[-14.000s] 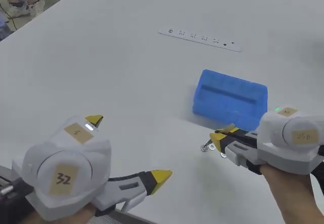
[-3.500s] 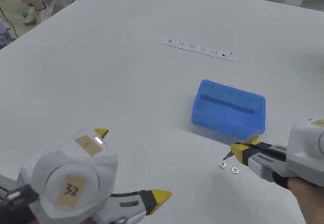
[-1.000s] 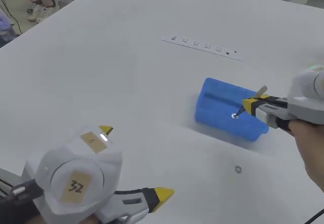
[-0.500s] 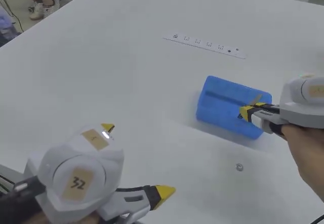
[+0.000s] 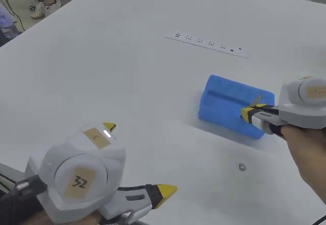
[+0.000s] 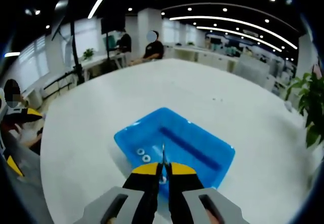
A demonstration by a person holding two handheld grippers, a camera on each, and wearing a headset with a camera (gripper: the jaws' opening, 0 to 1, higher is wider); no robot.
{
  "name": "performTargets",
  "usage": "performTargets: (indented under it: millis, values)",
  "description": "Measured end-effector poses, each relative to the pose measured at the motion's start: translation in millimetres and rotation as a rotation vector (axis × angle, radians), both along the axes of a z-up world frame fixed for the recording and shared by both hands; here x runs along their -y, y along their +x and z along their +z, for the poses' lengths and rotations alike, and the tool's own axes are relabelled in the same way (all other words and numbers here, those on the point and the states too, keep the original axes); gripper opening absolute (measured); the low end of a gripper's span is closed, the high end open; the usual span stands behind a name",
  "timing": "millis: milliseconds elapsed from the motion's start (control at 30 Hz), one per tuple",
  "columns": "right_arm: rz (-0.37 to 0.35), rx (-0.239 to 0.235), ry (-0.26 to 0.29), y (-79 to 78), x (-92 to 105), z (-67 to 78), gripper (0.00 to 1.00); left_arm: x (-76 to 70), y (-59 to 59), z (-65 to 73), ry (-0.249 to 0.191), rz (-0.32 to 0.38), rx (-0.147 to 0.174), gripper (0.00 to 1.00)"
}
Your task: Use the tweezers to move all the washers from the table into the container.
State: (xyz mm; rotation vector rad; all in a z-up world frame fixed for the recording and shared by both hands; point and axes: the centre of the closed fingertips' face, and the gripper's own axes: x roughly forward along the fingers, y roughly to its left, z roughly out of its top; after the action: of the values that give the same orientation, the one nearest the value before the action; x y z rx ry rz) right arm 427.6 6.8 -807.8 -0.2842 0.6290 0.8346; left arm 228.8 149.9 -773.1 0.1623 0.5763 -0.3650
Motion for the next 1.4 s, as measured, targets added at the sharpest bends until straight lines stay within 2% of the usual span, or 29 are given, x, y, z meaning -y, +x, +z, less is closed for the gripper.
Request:
performTargets:
  millis: [100,367,467,533,633,700,900,1033,1133,1267,1400]
  values:
    - [-0.004,0.005,0.003,1.0,2.6,-0.3,0.03,0.5,-0.1,-0.2,0.003,-0.003,0.000,0.96]
    - [-0.037,-0.024,0.037,1.7,4.2,0.8,0.03,1.4,-0.3,0.8,0.004,-0.007,0.004,0.96]
    - [-0.053,-0.006,0.057,3.2,5.5,7.0,0.03,1.5,-0.2,1.3,0.005,-0.008,0.006,0.96]
    - [-0.063,-0.005,0.102,4.3,4.3,18.1,0.03,1.4,0.0,1.5,0.005,-0.007,0.006,0.96]
    - [-0.066,0.010,0.110,2.9,7.4,28.2,0.03,1.4,0.3,1.5,0.004,-0.007,0.007,0.96]
    - [-0.065,0.026,0.118,-0.6,10.0,40.2,0.03,1.5,0.2,1.5,0.005,-0.008,0.008,0.96]
    - [-0.052,0.060,0.141,-12.8,12.7,58.3,0.03,1.5,0.3,1.8,0.005,-0.009,0.009,0.96]
    - [-0.053,0.065,0.165,-22.3,17.7,66.9,0.03,1.5,0.2,2.0,0.004,-0.009,0.010,0.96]
    - [-0.055,0.060,0.172,-31.7,21.2,68.0,0.03,1.6,0.4,1.7,0.004,-0.010,0.010,0.96]
    - [-0.058,0.062,0.154,-48.0,25.1,67.0,0.03,2.1,0.3,1.1,0.006,-0.012,0.008,0.96]
    - [-0.059,0.040,0.163,-61.6,26.6,64.5,0.03,2.2,0.4,1.3,0.006,-0.012,0.008,0.96]
